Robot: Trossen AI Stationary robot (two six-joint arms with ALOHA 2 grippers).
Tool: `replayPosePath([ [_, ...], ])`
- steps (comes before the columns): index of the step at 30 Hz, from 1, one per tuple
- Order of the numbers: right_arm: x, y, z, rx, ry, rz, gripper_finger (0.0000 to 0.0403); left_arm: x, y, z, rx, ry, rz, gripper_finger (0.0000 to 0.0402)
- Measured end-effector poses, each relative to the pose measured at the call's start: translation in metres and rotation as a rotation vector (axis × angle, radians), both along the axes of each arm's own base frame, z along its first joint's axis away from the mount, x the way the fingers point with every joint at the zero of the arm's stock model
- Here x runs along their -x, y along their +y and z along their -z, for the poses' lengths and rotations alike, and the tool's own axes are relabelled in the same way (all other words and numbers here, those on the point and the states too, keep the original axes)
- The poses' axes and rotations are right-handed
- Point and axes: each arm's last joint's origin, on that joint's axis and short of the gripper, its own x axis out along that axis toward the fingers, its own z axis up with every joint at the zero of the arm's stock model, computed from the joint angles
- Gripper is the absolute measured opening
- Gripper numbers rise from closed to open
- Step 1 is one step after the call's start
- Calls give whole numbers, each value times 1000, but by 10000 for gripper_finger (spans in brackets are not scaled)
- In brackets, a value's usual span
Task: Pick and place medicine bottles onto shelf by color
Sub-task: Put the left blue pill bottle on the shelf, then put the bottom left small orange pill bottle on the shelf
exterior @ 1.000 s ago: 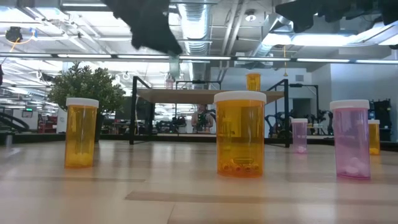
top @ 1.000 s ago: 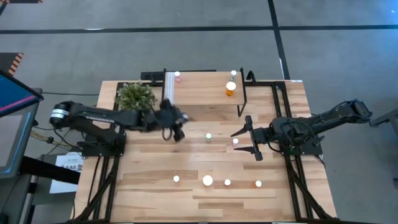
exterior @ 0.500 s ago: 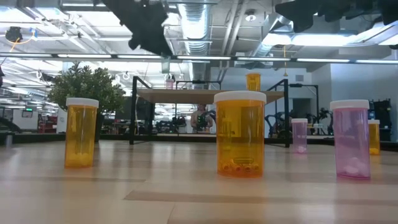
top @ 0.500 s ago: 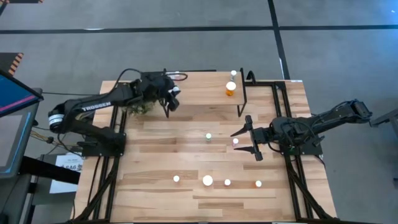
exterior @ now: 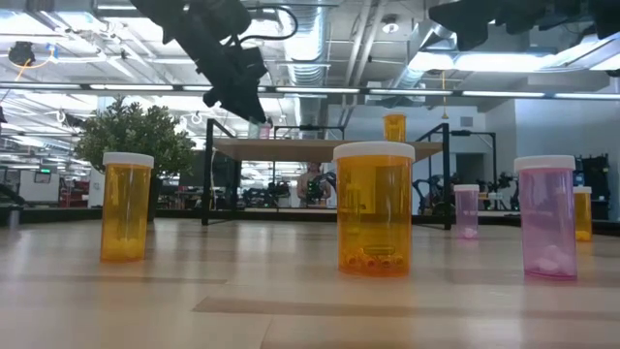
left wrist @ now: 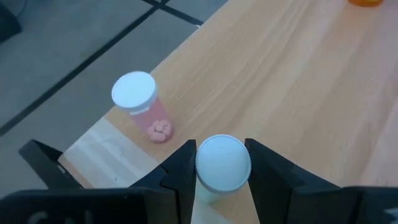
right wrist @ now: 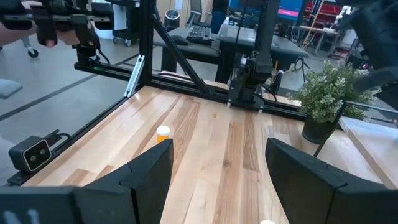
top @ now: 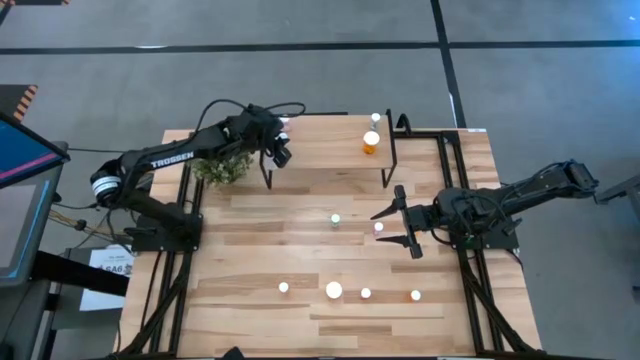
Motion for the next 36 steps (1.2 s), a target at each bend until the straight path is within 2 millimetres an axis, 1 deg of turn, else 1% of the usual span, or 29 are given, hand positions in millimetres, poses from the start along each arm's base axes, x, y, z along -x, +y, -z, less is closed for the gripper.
replayPosePath([
  [6,0,0,0,0,1,0,279,0,1,0,1,-7,-6,114],
  [14,0,0,0,0,1,0,279,2,-2,0,8,1,-5,166],
  [19,0,0,0,0,1,0,279,2,-4,-3,3,-6,2,178],
  [26,0,0,0,0,1,0,279,16,-13,-25,-39,-80,-9,178],
  [30,0,0,0,0,1,0,279,30,-21,-41,-51,-126,-18,178],
  [33,0,0,0,0,1,0,279,41,-35,-54,-44,-171,6,178],
  [36,0,0,0,0,0,0,279,47,-58,-64,-15,-227,124,178],
])
